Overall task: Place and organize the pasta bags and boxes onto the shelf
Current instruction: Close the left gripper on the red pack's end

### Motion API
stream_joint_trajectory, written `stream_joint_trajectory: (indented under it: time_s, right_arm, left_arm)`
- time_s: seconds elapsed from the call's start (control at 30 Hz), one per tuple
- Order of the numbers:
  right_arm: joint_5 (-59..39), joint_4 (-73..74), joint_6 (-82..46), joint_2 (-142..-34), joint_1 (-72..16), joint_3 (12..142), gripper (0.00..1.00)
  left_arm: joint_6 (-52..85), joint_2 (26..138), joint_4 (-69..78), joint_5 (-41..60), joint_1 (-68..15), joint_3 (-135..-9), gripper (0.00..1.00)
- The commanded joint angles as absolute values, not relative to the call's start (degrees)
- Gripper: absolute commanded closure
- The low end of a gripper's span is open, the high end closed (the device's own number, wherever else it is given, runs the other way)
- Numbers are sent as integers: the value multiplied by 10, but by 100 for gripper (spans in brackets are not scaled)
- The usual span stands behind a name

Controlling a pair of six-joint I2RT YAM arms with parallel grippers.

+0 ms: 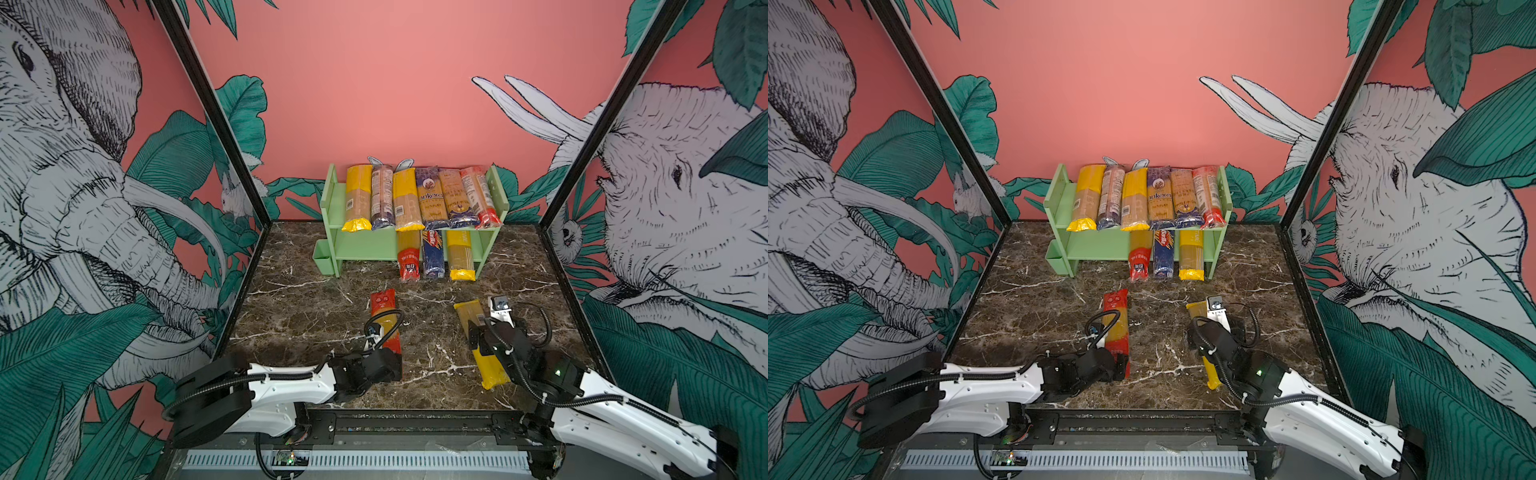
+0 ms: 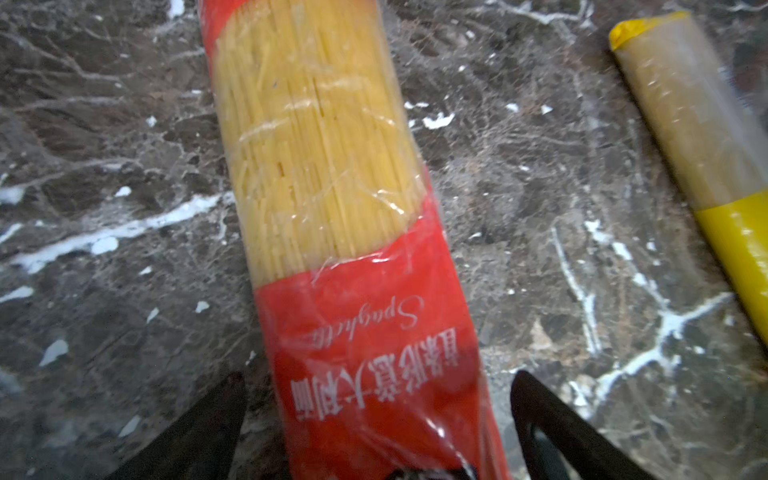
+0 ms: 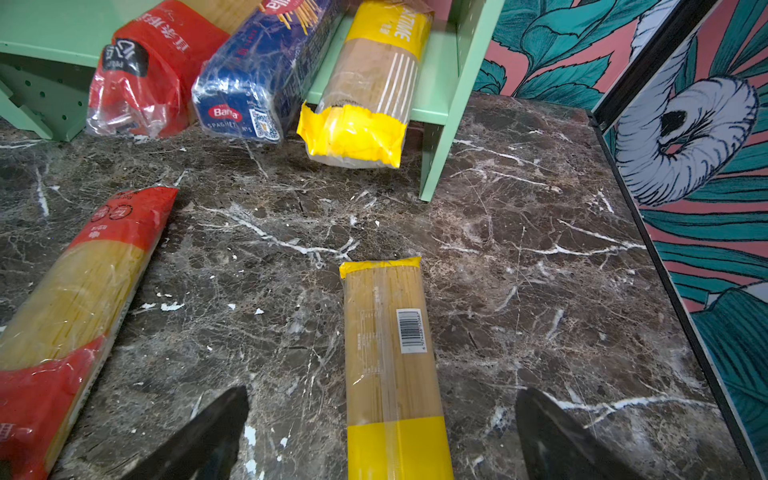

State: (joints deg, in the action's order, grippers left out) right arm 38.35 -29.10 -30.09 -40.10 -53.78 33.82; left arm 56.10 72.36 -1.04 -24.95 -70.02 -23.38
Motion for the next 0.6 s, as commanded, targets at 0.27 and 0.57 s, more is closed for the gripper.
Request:
stream_joint_trajectory:
  time_s: [0.27,0.57]
  right_arm:
    - [393,-319,-289,-371,-530,340,1]
    - [406,-332,-281,-367,-528,349,1]
  left_arm:
    - [592,849,25,-263,-721,-288,1]
    - [625,896,-4,-270,-730,-296,0]
